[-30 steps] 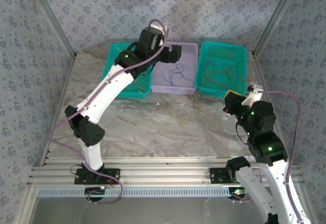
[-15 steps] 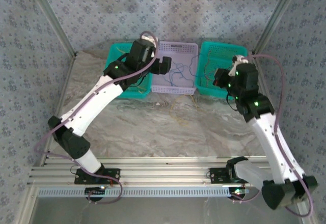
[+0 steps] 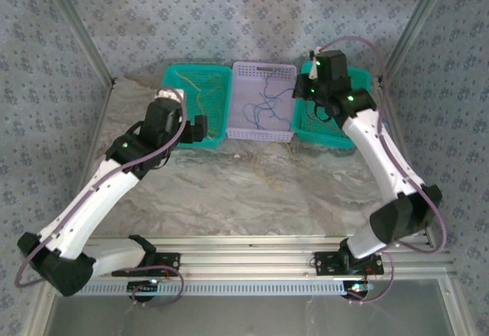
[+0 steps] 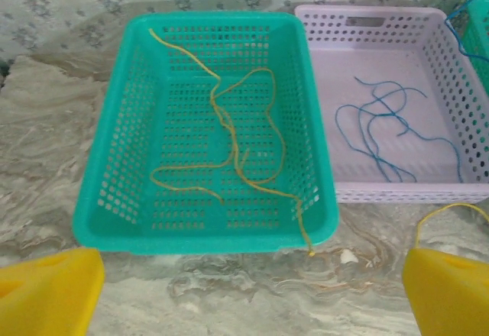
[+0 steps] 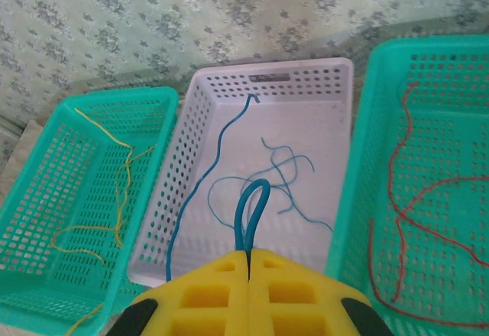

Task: Untangle the cables

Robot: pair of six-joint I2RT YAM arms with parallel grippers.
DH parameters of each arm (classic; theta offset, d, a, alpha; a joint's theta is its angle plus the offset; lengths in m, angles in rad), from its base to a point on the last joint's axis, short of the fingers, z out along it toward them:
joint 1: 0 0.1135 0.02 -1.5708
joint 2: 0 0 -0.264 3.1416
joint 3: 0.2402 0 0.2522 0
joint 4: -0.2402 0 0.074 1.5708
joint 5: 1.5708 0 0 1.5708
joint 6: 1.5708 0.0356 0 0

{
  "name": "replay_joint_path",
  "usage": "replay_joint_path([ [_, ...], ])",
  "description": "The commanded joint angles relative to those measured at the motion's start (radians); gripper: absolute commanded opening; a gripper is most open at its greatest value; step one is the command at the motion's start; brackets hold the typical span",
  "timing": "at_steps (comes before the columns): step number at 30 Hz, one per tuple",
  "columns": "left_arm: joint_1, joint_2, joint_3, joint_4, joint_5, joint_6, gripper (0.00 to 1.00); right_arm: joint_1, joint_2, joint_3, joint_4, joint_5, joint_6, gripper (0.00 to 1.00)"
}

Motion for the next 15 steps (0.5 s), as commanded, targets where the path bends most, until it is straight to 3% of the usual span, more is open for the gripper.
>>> replay_joint_path([
  [1, 0.008, -0.079, -0.057, 0.074, -0.04, 0.023, 1.0, 0.035, 0.106, 0.139, -0.094, 0.049, -0.067, 0.0],
  [10, 0.02, -0.146, -0.131, 0.128, -0.063, 0.063, 1.0, 0.061, 0.586, 0.688, -0.377, 0.064, -0.114, 0.0],
  [15, 0.02, -0.153, -0.142, 0.132, -0.058, 0.061, 1.0, 0.07, 0.783, 0.916, -0.445, 0.088, -0.126, 0.0],
])
